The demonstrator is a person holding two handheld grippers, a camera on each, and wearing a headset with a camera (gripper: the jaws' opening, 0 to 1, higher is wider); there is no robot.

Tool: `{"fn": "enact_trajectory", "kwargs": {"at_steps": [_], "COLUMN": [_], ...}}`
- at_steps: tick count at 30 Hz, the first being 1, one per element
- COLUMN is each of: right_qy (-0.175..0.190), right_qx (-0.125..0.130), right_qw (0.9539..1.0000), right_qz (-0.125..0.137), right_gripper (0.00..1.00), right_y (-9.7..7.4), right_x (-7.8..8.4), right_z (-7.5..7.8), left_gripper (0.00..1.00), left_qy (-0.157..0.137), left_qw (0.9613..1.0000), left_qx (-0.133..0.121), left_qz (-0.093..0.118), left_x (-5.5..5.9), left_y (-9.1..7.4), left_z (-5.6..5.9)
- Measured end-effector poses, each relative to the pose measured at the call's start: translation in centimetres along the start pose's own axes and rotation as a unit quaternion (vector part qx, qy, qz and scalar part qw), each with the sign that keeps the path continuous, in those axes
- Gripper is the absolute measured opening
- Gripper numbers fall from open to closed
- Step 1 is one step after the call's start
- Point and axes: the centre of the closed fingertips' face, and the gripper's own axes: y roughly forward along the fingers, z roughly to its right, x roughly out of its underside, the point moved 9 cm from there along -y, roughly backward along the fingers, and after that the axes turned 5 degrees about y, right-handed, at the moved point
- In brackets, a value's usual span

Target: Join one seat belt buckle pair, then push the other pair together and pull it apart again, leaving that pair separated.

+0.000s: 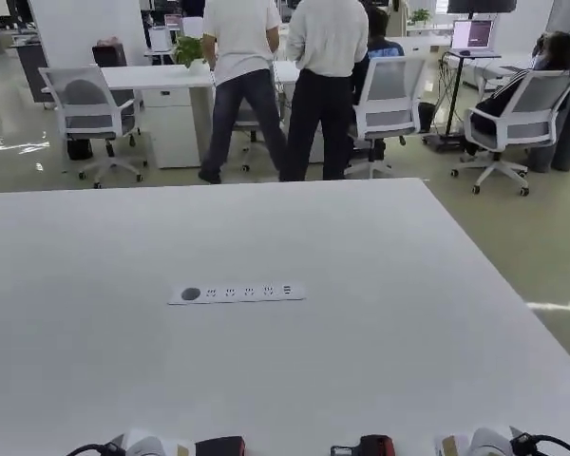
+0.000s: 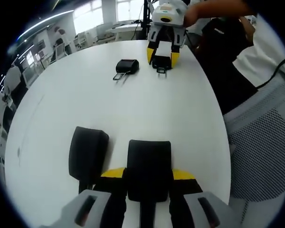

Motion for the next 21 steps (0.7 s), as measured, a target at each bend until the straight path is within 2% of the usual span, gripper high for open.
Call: {"fn": "enact_trajectory", "kwargs": {"at_steps": [5, 13, 21], "right_qy": [-0.002, 0.014, 0.012], "right_qx": [0.000, 0.010, 0.006], "right_qw": [1.0000, 0.9998, 0.9999], "right_qz": [-0.001, 0.012, 0.006], "right_gripper": [0.34, 0.34, 0.34], "right_y": [0.01, 0.31, 0.40], "right_x": [-0.03, 0.20, -0.05], "right_z": [0.00, 0.18, 0.26], "left_gripper": [0.34, 0.34, 0.34], "left_qy": [0.009, 0.005, 0.006], "left_qw": [0.9999, 0.9999, 0.9999], "left_qx": [0.006, 0.005, 0.004], "left_qz": [-0.010, -0.012, -0.013], "left_x": [-0.21, -0.06, -0.08], "left_y": [0.00, -0.01, -0.01], "left_z": [-0.05, -0.14, -0.14]}}
